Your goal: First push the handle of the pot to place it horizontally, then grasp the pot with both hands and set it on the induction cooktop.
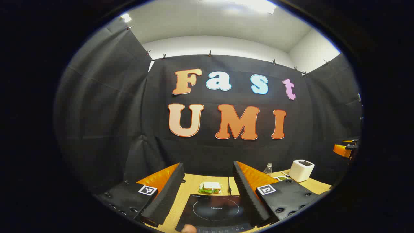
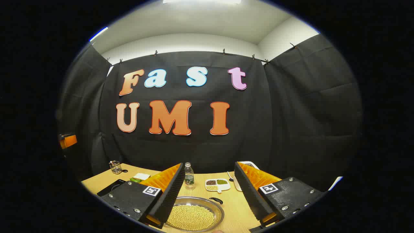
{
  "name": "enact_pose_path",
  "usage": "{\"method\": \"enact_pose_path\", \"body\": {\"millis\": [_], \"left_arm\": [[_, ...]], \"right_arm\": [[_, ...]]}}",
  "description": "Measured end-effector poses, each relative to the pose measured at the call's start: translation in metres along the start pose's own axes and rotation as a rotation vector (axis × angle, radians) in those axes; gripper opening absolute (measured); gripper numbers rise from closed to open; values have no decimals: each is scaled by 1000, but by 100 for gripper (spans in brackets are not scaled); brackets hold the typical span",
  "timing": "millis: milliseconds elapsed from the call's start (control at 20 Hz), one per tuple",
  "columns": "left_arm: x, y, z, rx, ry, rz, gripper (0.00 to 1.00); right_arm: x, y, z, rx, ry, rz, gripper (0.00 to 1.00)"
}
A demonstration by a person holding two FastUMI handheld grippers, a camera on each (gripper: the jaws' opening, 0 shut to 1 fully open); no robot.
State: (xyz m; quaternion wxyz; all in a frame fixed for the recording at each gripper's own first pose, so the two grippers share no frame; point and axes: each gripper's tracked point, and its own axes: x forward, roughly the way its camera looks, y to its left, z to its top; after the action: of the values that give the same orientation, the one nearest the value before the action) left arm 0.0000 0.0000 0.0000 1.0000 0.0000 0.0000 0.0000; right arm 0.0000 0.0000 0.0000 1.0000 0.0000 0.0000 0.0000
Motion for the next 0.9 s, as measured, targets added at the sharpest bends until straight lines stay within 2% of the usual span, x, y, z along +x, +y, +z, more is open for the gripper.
{"method": "enact_pose_path", "body": {"millis": [900], "left_arm": [[-13, -4, 12, 17, -16, -2, 97]], "right_arm": [[-4, -1, 3, 21, 9, 0, 95]]}}
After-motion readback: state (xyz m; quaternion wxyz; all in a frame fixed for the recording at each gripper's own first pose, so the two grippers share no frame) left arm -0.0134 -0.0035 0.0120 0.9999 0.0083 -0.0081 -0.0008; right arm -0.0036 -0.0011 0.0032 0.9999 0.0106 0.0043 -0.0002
